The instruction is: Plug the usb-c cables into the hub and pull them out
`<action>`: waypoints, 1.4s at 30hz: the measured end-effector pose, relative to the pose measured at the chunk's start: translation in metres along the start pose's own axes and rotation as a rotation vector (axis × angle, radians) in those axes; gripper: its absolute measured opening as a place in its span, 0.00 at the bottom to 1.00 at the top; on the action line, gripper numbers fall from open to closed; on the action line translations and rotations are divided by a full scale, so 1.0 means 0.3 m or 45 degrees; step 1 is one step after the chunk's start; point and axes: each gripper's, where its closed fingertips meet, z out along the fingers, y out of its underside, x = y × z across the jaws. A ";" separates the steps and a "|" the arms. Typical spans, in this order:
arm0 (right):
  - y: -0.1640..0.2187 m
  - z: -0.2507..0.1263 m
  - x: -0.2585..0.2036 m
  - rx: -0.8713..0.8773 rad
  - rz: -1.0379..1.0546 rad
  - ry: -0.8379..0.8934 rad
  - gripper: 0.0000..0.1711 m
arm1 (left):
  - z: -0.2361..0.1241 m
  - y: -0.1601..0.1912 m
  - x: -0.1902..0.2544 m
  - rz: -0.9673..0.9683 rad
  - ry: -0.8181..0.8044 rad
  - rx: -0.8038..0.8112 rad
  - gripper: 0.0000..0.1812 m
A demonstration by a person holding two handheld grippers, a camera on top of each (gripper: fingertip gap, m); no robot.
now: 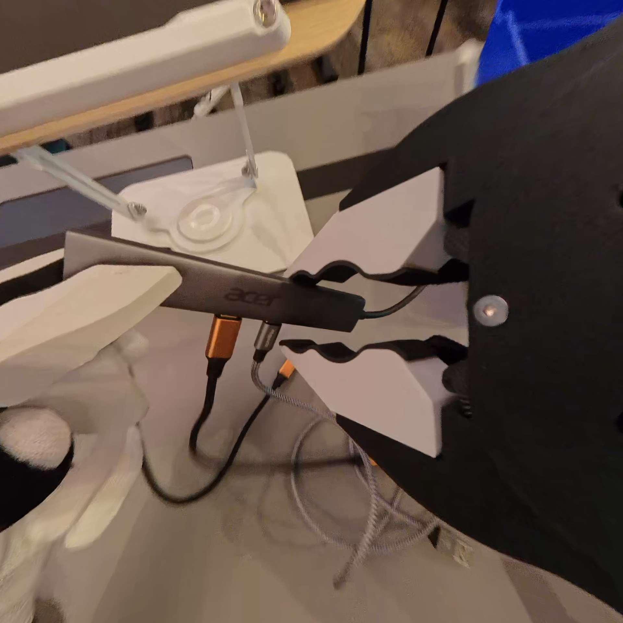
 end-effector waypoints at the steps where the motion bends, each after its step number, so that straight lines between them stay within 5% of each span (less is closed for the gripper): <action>1: -0.003 -0.008 -0.021 0.033 0.034 -0.067 0.21 | 0.000 0.006 0.007 0.024 0.010 -0.019 0.06; 4: -0.021 -0.059 -0.085 0.182 0.123 -0.306 0.29 | 0.003 0.028 0.041 0.084 0.067 -0.083 0.06; 11: -0.102 -0.094 -0.128 0.480 0.274 -0.601 0.06 | 0.031 0.100 0.129 0.270 0.170 -0.251 0.06; 16: -0.121 -0.116 -0.156 0.589 0.302 -0.764 0.04 | 0.023 0.096 0.158 0.292 0.240 -0.229 0.06; 21: -0.129 -0.174 -0.137 0.705 0.368 -0.836 0.04 | -0.019 -0.027 0.160 0.318 0.192 -0.004 0.14; 25: -0.095 -0.272 -0.107 0.843 0.410 -0.902 0.04 | -0.100 -0.113 0.079 0.435 -0.062 0.070 0.15; 32: -0.077 -0.354 -0.157 0.790 0.388 -0.904 0.04 | -0.088 0.147 0.016 0.512 -0.165 -0.463 0.17; 37: -0.019 -0.307 -0.188 0.778 0.710 -0.882 0.04 | -0.099 0.180 0.226 0.189 0.260 -0.304 0.28; 42: -0.019 -0.329 -0.297 0.846 0.779 -0.837 0.04 | -0.043 0.315 0.346 0.238 0.408 -0.476 0.30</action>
